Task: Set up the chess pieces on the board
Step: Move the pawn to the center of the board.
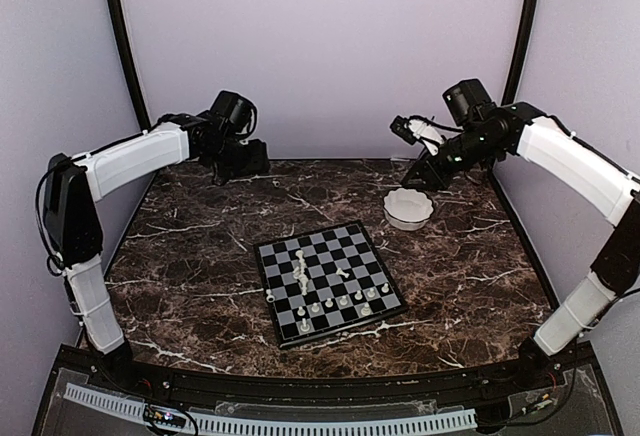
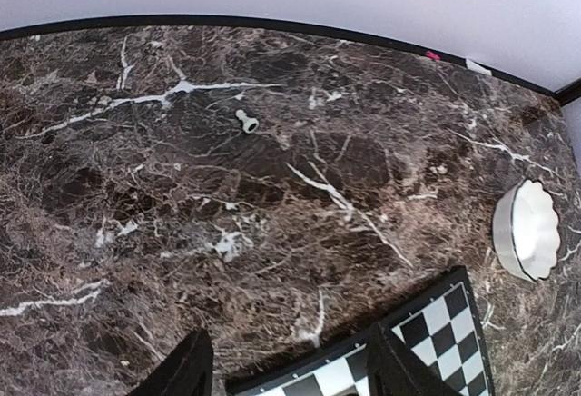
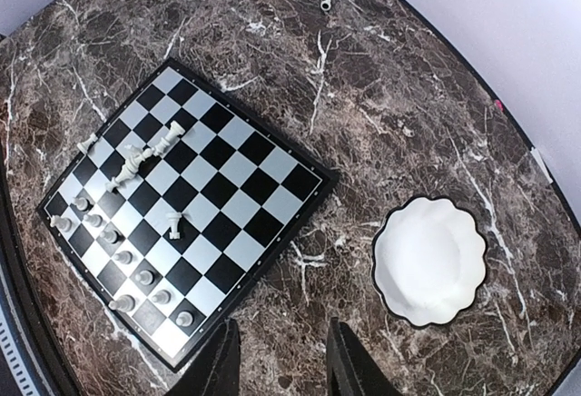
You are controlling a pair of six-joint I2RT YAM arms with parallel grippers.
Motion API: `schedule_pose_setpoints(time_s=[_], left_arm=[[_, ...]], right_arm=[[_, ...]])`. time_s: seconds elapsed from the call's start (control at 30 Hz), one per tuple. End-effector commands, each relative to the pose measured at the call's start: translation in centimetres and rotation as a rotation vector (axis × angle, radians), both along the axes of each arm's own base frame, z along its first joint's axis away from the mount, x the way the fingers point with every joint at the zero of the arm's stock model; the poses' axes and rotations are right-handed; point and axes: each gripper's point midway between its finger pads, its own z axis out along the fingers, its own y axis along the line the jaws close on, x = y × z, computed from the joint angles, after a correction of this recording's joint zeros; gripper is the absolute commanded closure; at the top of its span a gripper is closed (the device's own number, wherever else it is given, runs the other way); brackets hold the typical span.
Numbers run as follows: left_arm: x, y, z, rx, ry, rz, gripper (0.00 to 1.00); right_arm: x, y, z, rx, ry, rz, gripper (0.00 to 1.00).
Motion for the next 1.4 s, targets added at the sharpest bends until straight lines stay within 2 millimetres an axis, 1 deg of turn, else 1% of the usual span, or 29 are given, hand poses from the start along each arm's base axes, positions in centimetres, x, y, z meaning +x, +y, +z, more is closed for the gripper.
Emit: schedule_pose_setpoints(time_s=[0.0, 0.03, 0.13, 0.17, 0.2, 0.33, 0.37, 0.4, 0.43, 0.47, 0.5, 0.53, 0.63, 0.67, 0.77, 0.87, 0.9, 0.93, 1.03, 1.07, 1.1, 1.13, 1.17, 1.2, 1.23, 1.27, 1.3, 1.33, 1.37], left_arm=[[2.5, -0.3, -1.6, -0.081, 0.029, -0.017, 0.43], [3.0, -0.5, -1.9, -0.084, 0.029, -0.024, 0.45], [5.4, -1.4, -3.5, -0.088, 0.042, -0.035, 0.47], [5.9, -1.4, -3.9, -0.089, 0.048, -0.026, 0.47], [6.8, -1.7, -4.9, -0.096, 0.067, -0.011, 0.47], [9.8, -1.5, -7.3, -0.147, 0.097, 0.078, 0.47], [10.4, -1.3, -8.8, -0.147, 0.116, 0.095, 0.48], [11.3, -1.3, -8.2, -0.161, 0.099, 0.118, 0.48], [11.8, -1.0, -9.5, -0.152, 0.114, 0.135, 0.48], [12.7, -0.9, -8.7, -0.164, 0.087, 0.151, 0.48], [13.4, -0.7, -9.5, -0.165, 0.086, 0.160, 0.47], [14.2, -0.7, -9.0, -0.179, 0.062, 0.161, 0.46], [16.6, -0.2, -8.8, -0.223, -0.009, 0.152, 0.43], [17.0, -0.1, -8.7, -0.223, -0.027, 0.145, 0.42], [18.9, 1.0, -8.6, -0.240, -0.079, 0.160, 0.37], [20.0, 1.8, -9.6, -0.297, -0.063, 0.170, 0.32], [20.4, 1.7, -10.1, -0.322, -0.058, 0.162, 0.32], [20.8, 2.0, -10.3, -0.340, -0.056, 0.172, 0.31], [21.8, 1.8, -11.1, -0.372, -0.061, 0.167, 0.30], [22.0, 2.1, -11.7, -0.377, -0.055, 0.176, 0.29], [22.3, 2.1, -11.4, -0.388, -0.068, 0.176, 0.29], [22.5, 2.4, -11.8, -0.399, -0.065, 0.187, 0.29], [22.9, 2.4, -11.5, -0.418, -0.079, 0.186, 0.28], [23.1, 2.7, -11.9, -0.424, -0.080, 0.191, 0.28], [23.4, 2.6, -11.7, -0.444, -0.090, 0.195, 0.27], [23.7, 2.8, -12.2, -0.457, -0.089, 0.197, 0.27], [24.0, 2.9, -12.0, -0.477, -0.093, 0.205, 0.27], [24.2, 3.0, -12.5, -0.491, -0.090, 0.205, 0.27], [24.4, 2.9, -12.4, -0.512, -0.092, 0.209, 0.27]], right_arm=[[-0.7, -0.7, -0.3, -0.031, -0.022, 0.022, 0.65], [-0.9, -0.6, -0.5, -0.025, -0.016, 0.029, 0.65], [-1.1, 0.0, -0.3, 0.014, -0.014, 0.048, 0.65], [-1.1, 0.2, -0.2, 0.028, -0.015, 0.056, 0.65], [-1.1, 0.4, -0.1, 0.039, -0.015, 0.067, 0.65], [-0.6, 1.2, -0.2, 0.073, -0.026, 0.086, 0.65], [-0.4, 1.3, -0.3, 0.076, -0.021, 0.085, 0.65], [-0.3, 1.4, -0.4, 0.079, -0.014, 0.087, 0.65], [-0.1, 1.5, -0.5, 0.082, -0.011, 0.088, 0.65], [0.1, 1.5, -0.7, 0.082, -0.008, 0.085, 0.64], [0.4, 1.4, -1.1, 0.080, -0.005, 0.079, 0.65], [0.7, 1.4, -1.4, 0.077, 0.003, 0.074, 0.65], [1.5, 1.3, -2.5, 0.064, 0.028, 0.059, 0.65], [1.8, 1.2, -2.7, 0.062, 0.036, 0.055, 0.64], [2.0, 1.2, -3.7, 0.061, 0.066, 0.056, 0.64], [1.9, 1.5, -4.6, 0.068, 0.099, 0.060, 0.64], [2.0, 1.6, -4.9, 0.068, 0.105, 0.059, 0.64], [2.1, 1.6, -5.1, 0.066, 0.109, 0.058, 0.64], [2.3, 1.6, -5.9, 0.054, 0.122, 0.056, 0.64], [2.3, 1.6, -6.1, 0.051, 0.127, 0.055, 0.64], [2.3, 1.6, -6.2, 0.051, 0.130, 0.055, 0.64], [2.3, 1.7, -6.4, 0.051, 0.136, 0.055, 0.64], [2.3, 1.7, -6.5, 0.054, 0.140, 0.055, 0.64], [2.2, 1.7, -6.7, 0.055, 0.149, 0.054, 0.64], [2.1, 1.7, -6.8, 0.056, 0.155, 0.053, 0.64], [1.9, 1.7, -7.0, 0.058, 0.164, 0.053, 0.64], [1.8, 1.7, -7.2, 0.061, 0.175, 0.052, 0.64], [1.6, 1.7, -7.4, 0.062, 0.184, 0.052, 0.64], [1.4, 1.7, -7.6, 0.065, 0.194, 0.053, 0.64]])
